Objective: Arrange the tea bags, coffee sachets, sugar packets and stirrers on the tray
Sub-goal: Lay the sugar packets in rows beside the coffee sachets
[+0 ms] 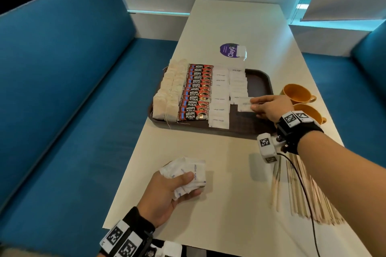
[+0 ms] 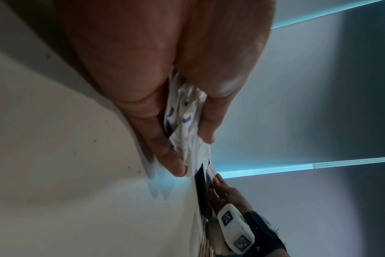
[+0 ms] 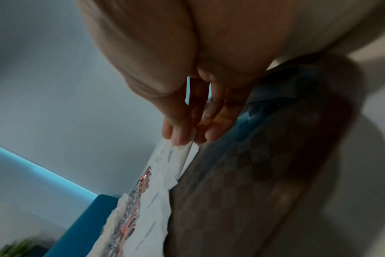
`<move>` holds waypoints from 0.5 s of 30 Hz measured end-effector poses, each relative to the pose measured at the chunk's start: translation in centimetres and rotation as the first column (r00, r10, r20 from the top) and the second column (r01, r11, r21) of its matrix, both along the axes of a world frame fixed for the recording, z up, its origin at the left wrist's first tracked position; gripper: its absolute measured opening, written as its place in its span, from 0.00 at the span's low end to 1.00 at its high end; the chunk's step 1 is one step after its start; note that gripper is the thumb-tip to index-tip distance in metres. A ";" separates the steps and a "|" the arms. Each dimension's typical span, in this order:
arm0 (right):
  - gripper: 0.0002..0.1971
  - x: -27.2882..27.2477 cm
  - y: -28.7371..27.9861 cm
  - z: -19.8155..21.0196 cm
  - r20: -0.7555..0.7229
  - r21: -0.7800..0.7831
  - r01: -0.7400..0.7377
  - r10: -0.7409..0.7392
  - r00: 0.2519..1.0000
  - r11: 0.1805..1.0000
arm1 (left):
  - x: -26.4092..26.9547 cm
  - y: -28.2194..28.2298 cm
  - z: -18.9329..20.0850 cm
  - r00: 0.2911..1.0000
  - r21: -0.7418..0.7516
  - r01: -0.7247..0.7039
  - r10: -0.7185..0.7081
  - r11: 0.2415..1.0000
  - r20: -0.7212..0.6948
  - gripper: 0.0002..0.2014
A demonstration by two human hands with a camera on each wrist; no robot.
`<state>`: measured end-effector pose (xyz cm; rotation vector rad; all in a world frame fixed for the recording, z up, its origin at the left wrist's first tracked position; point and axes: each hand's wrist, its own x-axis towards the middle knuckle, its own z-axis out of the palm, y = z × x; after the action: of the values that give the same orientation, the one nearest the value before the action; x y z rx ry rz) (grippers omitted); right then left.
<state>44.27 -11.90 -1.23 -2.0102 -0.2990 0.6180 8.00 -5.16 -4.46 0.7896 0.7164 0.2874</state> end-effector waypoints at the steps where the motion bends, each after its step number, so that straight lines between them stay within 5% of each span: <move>1: 0.07 0.4 0.4 -0.2 0.020 -0.024 -0.026 0.026 0.999 0.999 | 0.0 0.1 -0.1 1.000 0.007 0.002 -0.002 1.000 -0.010 0.20; 11: 0.07 1.2 2.7 -0.8 0.110 -0.164 -0.104 0.123 0.986 0.981 | 0.2 0.4 -0.7 1.000 0.022 0.023 -0.022 1.000 -0.010 0.17; 15: 0.10 1.3 3.2 -0.8 0.091 -0.199 -0.032 0.051 0.995 0.979 | 0.1 0.5 -0.9 0.999 0.031 0.034 -0.034 0.999 -0.004 0.19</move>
<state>45.59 -8.68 -2.01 -2.2338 -0.3493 0.5978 8.15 -4.70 -5.31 0.8311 0.7025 0.2669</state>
